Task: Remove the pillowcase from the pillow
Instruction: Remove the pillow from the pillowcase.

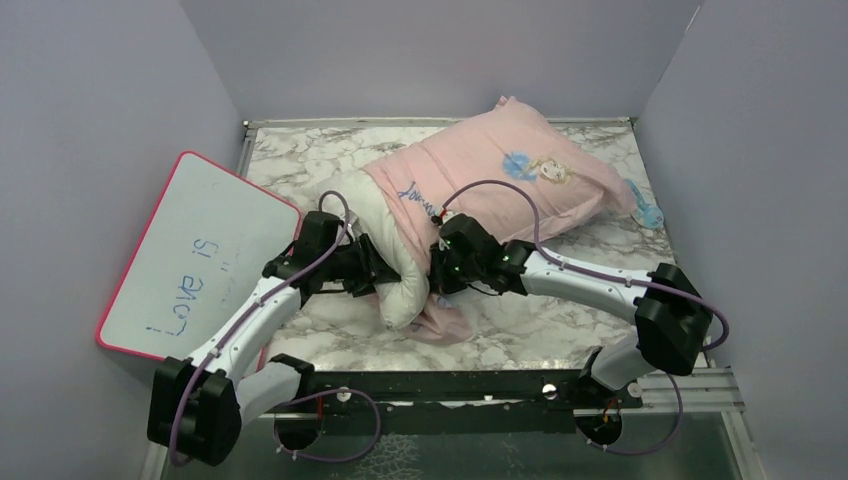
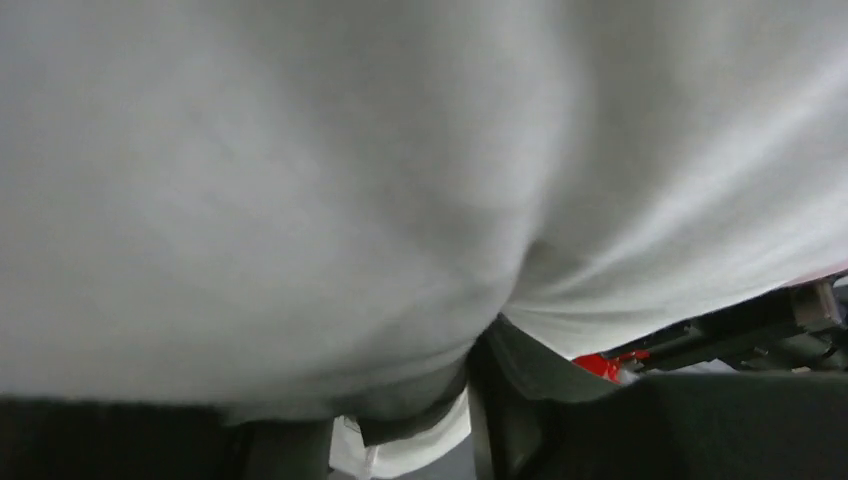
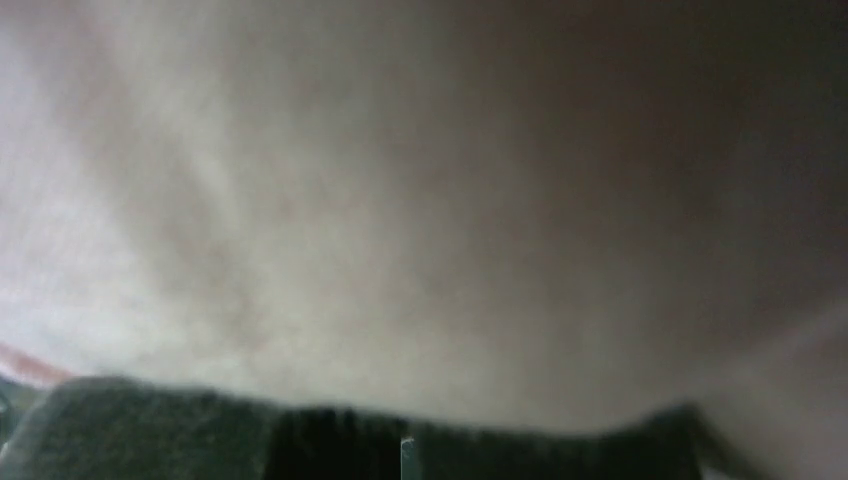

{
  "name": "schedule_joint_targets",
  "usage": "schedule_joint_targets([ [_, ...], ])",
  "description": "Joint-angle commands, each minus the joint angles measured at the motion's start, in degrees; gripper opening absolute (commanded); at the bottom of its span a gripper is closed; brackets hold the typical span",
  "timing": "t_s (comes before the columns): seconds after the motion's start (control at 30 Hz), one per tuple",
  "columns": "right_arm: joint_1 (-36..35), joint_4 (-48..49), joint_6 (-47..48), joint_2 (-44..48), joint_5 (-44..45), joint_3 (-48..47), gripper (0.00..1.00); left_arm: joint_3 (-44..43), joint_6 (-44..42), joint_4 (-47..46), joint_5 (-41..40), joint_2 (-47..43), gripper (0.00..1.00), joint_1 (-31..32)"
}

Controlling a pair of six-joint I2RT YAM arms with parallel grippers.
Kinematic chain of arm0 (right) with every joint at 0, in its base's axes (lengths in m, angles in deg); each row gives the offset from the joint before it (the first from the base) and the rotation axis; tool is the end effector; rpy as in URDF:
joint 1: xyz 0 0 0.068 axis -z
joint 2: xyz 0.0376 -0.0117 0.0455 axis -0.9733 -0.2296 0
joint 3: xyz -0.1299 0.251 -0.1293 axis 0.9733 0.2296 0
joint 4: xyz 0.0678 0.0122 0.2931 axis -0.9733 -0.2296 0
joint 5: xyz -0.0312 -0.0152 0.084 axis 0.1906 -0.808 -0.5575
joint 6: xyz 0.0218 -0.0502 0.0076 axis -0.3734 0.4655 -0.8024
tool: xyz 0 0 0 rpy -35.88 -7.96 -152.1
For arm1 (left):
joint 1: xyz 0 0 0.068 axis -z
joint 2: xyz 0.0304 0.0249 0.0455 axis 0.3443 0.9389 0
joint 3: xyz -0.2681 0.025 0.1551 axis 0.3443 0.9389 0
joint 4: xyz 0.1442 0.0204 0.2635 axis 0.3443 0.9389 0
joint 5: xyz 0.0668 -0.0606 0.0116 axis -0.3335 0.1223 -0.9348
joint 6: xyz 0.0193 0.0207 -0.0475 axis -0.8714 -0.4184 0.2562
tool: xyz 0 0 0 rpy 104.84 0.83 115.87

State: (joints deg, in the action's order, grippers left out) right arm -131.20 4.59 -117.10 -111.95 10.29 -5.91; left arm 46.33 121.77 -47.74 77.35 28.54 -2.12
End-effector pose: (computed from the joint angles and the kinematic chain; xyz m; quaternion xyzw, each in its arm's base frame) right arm 0.2076 0.2961 0.2523 -0.1745 0.9078 0.2926 0.2448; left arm 0.2065 -0.0891 0.2408 -0.1265 0.8909 -0.4119 0.1439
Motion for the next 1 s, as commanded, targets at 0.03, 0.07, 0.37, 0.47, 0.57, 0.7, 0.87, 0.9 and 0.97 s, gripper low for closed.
schedule_joint_targets([
  [0.03, -0.4, 1.0, 2.1, 2.7, 7.2, -2.2, 0.01, -6.9, 4.9, -4.9, -9.3, 1.6, 0.10, 3.5],
  [0.07, -0.4, -0.2, 2.8, 3.3, 9.2, -1.6, 0.01, -9.4, 4.3, -4.1, -10.3, 2.0, 0.00, 3.3],
  [0.37, -0.4, -9.5, 4.0, 3.2, 26.4, 5.9, 0.01, -39.8, -1.2, 5.5, -4.8, 9.0, 0.00, -3.3],
  [0.47, -0.1, -11.6, -0.1, 4.3, 30.2, 8.3, 0.01, -46.9, -1.8, 8.0, -1.9, 10.4, 0.00, -7.6],
  [0.57, 0.7, -10.5, -1.7, 6.9, 28.8, 9.3, 0.01, -48.2, -2.2, 8.7, 0.0, 10.0, 0.00, -11.0],
  [0.7, 0.7, -4.2, 0.5, 11.1, 21.3, 9.0, 0.01, -43.7, -1.6, 8.5, 0.6, 9.0, 0.00, -11.3],
  [0.87, 0.7, -0.2, 4.9, 15.2, 12.0, 5.6, 0.18, -38.4, -2.5, 8.3, -0.7, 6.6, 0.00, -11.3],
  [0.9, 0.7, -0.6, 6.0, 15.7, 10.7, 4.2, 0.21, -37.3, -2.9, 8.3, -0.9, 6.1, 0.00, -11.3],
  [0.97, 0.7, -1.7, 8.1, 16.8, 8.4, 1.3, 0.29, -34.1, -3.0, 8.7, -1.4, 5.0, 0.00, -11.3],
])
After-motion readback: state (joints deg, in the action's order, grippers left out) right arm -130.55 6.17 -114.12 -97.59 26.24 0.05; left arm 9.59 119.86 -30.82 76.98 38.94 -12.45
